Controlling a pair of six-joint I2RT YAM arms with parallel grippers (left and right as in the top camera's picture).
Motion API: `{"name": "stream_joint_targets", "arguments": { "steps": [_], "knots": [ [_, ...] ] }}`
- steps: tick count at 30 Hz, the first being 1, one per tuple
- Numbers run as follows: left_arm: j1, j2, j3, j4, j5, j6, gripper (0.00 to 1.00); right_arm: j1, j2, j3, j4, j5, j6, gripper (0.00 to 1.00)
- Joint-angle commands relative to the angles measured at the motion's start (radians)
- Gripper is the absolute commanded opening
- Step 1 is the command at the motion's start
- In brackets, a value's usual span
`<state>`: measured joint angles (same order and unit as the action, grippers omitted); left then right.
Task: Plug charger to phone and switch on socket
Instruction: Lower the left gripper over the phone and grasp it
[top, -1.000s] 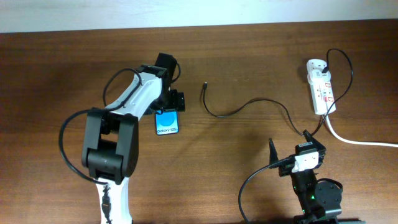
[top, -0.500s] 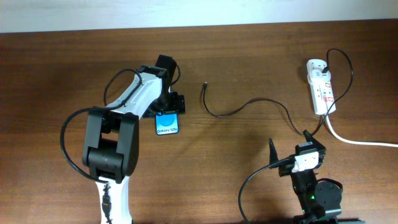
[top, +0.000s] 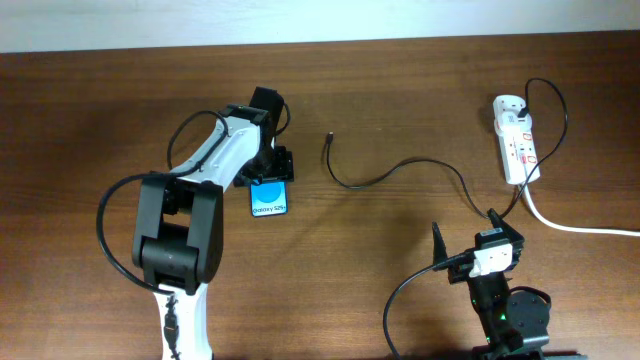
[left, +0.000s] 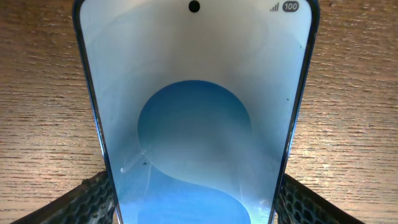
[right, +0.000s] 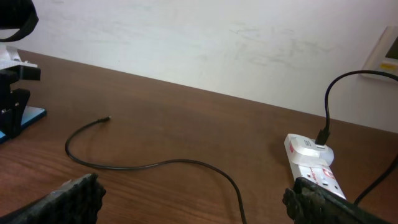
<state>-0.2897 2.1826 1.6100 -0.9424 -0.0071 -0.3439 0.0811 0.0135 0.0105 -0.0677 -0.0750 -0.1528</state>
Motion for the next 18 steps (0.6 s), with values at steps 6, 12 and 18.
{"name": "stream_joint_targets", "arguments": {
  "steps": [6,12,18],
  "knots": [
    [-0.004,0.009,-0.005,0.006,0.026,0.008,0.72,-0.003,-0.01,-0.005,-0.005,0.005,0.014,0.98],
    [-0.004,0.009,0.056,-0.033,0.025,0.008,0.71,-0.003,-0.01,-0.005,-0.005,0.005,0.014,0.98],
    [-0.004,0.009,0.189,-0.129,-0.01,0.008,0.7,-0.003,-0.01,-0.005,-0.005,0.005,0.014,0.98]
  ]
}}
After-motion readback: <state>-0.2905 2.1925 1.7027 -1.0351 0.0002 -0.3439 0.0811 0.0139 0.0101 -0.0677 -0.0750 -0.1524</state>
